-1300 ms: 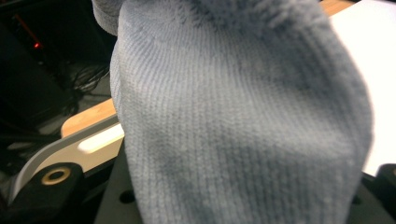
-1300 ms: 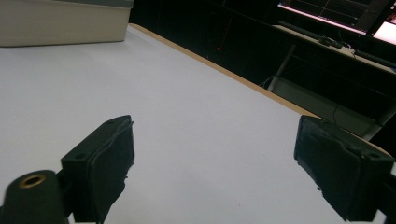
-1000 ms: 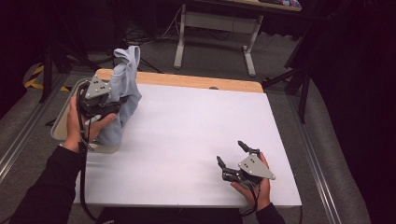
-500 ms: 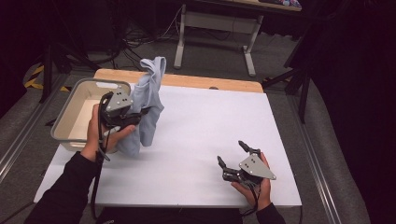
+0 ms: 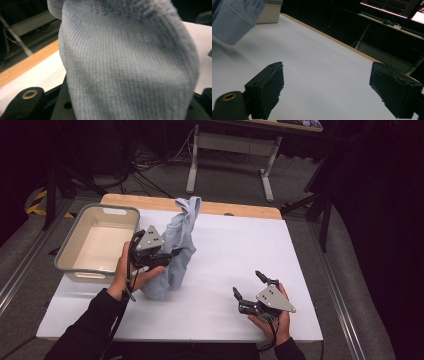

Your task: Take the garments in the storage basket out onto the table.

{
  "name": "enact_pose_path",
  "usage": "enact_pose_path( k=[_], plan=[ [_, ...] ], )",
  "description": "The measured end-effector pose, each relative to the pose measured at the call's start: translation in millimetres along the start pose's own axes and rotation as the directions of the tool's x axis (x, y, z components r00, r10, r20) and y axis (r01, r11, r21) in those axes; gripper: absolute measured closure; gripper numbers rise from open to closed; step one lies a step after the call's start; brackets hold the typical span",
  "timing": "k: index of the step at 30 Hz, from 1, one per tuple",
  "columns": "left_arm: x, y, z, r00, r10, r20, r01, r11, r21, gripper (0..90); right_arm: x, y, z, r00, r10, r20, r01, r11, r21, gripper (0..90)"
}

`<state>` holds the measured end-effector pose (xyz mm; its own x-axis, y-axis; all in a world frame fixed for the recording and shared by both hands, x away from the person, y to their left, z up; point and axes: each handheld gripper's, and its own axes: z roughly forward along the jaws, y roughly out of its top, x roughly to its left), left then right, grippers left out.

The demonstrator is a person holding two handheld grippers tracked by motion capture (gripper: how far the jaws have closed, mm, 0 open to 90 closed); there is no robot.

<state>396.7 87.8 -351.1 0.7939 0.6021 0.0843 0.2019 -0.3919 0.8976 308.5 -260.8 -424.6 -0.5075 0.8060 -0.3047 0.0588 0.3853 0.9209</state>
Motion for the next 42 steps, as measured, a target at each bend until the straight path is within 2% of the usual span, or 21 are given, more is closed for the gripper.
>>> enact_pose_path(
  k=[11,13,17,18,24,27,34,37,39,42],
  plan=[
    [-18.1,-6.2,27.5,0.9975,-0.003,0.07,0.001,0.9996,0.029,61.9,-0.5,-0.3,0.4,1.0,0.0,-0.007,0.0,1.0,0.009,12.2],
    [-24.6,-7.3,34.6,0.9951,-0.013,0.098,0.009,0.9993,0.036,61.8,-0.3,-0.4,0.8,1.0,-0.001,-0.006,0.001,1.0,0.009,12.2],
    [-29.7,-7.3,39.5,0.9926,-0.018,0.12,0.013,0.9991,0.039,61.6,-0.7,-0.5,1.1,1.0,0.001,-0.008,-0.001,1.0,0.01,12.2],
    [-32.3,-7.3,41.7,0.9898,-0.028,0.14,0.023,0.9991,0.035,61.6,-0.8,-0.4,1.2,1.0,0.005,-0.008,-0.005,1.0,0.009,12.2],
    [-41.2,-8.6,50.0,0.9849,-0.029,0.171,0.021,0.9986,0.048,60.8,-2.3,0.7,2.9,0.9993,0.037,-0.011,-0.037,0.999,0.01,12.3],
    [-40.8,-12.7,56.7,0.9847,-0.044,0.169,0.033,0.997,0.069,59.7,-0.6,2.5,6.2,0.9984,0.052,-0.021,-0.052,0.999,0.009,12.3],
    [-36.0,-21.5,71.1,0.9828,-0.077,0.168,0.059,0.9925,0.107,56.2,4.1,5.0,13.9,0.9976,0.053,-0.046,-0.052,0.999,0.017,12.2],
    [-30.2,-25.1,76.6,0.9796,-0.115,0.165,0.094,0.9872,0.129,48.6,3.4,7.7,19.7,0.9961,0.062,-0.063,-0.06,0.998,0.03,12.5],
    [-26.4,-26.6,77.9,0.9773,-0.136,0.162,0.115,0.9843,0.134,39.5,1.6,8.4,24.4,0.994,0.08,-0.075,-0.077,0.996,0.042,14.0],
    [-18.1,-31.1,78.3,0.974,-0.157,0.163,0.138,0.9828,0.123,29.6,-1.2,9.6,31.2,0.991,0.102,-0.087,-0.097,0.993,0.061,16.4]
  ],
)
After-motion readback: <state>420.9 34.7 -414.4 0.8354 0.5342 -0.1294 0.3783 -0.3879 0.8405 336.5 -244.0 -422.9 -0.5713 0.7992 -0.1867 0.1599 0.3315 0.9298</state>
